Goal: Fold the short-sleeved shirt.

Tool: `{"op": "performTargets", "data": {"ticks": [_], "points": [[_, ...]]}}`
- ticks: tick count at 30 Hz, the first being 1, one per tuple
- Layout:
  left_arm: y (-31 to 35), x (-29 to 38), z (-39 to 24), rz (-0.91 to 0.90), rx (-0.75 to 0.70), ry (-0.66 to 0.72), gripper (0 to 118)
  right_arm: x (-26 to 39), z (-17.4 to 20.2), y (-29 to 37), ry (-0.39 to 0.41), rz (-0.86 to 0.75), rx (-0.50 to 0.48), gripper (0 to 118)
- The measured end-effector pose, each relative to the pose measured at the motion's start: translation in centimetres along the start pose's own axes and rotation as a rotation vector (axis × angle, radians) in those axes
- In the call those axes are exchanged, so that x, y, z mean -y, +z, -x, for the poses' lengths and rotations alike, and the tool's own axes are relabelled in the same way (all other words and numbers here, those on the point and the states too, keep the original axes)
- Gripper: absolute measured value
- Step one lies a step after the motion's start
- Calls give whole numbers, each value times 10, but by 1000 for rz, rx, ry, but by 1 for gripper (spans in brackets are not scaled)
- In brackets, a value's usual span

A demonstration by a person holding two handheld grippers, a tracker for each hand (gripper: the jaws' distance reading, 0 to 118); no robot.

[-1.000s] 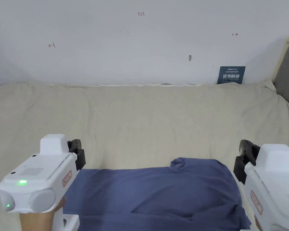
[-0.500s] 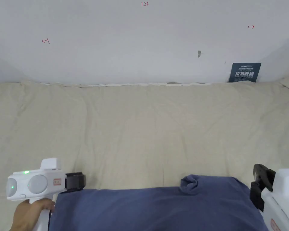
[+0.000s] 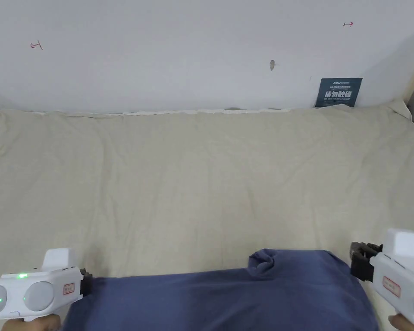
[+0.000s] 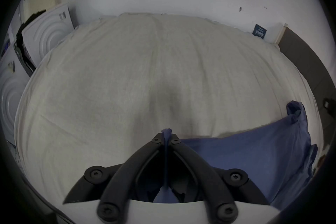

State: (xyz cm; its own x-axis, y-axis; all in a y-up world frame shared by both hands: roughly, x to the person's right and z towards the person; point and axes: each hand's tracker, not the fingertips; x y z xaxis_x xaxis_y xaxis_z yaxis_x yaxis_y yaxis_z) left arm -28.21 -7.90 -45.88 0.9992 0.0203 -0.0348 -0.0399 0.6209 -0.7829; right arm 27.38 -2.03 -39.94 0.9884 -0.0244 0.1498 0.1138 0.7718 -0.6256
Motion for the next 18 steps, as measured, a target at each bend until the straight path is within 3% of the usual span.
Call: {"op": "performTargets", "data": {"ticks": [2,5,6,9,10,12,15,18], "points": [[18,0,-1,-58,7,-1,3,-2,-5,-28,11,68,14,58],[42,0,-1,-112,41,9,3,-4,-5,-71,38,167,46,105],[49,0,-2,-127,52,-3,3,-2,-3,-84,42,199,44,109],[56,-1,1,-150,56,-44,3,3,5,-111,116,276,40,107],[59,0,1,-153,57,-51,3,9,13,-115,136,307,37,100],[61,0,3,-153,57,-55,3,15,20,-121,146,344,37,58],[66,2,6,-155,57,-47,3,18,24,-112,184,279,16,7],[76,7,11,-159,54,-16,3,18,25,-83,236,220,-13,7]]}}
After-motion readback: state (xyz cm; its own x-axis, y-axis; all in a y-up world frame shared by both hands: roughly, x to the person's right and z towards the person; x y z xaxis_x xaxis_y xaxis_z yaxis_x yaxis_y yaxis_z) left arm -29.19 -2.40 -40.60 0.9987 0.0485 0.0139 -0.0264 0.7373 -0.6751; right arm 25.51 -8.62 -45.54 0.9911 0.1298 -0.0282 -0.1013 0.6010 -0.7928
